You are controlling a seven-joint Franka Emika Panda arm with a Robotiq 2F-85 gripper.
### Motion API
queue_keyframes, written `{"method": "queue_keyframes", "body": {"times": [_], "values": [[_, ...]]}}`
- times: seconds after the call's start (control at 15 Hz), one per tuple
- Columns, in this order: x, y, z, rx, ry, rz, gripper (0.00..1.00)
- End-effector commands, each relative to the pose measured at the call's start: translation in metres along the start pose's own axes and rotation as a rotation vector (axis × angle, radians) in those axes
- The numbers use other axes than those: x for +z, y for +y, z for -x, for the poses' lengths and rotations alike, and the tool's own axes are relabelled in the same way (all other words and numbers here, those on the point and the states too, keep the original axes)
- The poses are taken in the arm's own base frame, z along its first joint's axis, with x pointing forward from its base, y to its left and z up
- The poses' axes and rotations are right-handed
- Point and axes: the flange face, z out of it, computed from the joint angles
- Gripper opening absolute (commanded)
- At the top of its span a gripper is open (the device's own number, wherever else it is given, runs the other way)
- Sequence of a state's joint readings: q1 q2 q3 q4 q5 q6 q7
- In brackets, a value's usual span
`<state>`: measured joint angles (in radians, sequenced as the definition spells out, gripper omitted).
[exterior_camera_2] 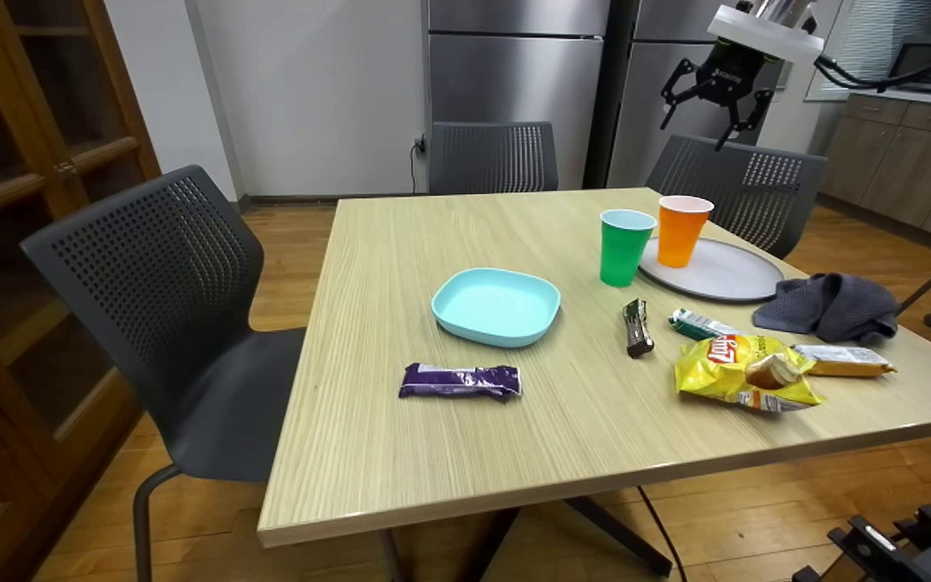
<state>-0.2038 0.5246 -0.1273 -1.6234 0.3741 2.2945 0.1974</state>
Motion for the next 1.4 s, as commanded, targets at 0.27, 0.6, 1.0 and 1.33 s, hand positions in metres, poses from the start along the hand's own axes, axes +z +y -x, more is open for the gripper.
{"method": "queue_keyframes", "body": {"times": [0.27, 0.6, 1.0, 1.33], "values": [[-0.001, 0.000, -0.001, 0.000, -0.001, 0.000, 1.00], [0.023, -0.002, 0.010, 0.016, -0.032, 0.029, 1.00], [0.047, -0.004, 0.021, 0.024, -0.053, 0.082, 1.00], [0.059, -0.005, 0.034, -0.011, -0.065, 0.146, 1.00]]}}
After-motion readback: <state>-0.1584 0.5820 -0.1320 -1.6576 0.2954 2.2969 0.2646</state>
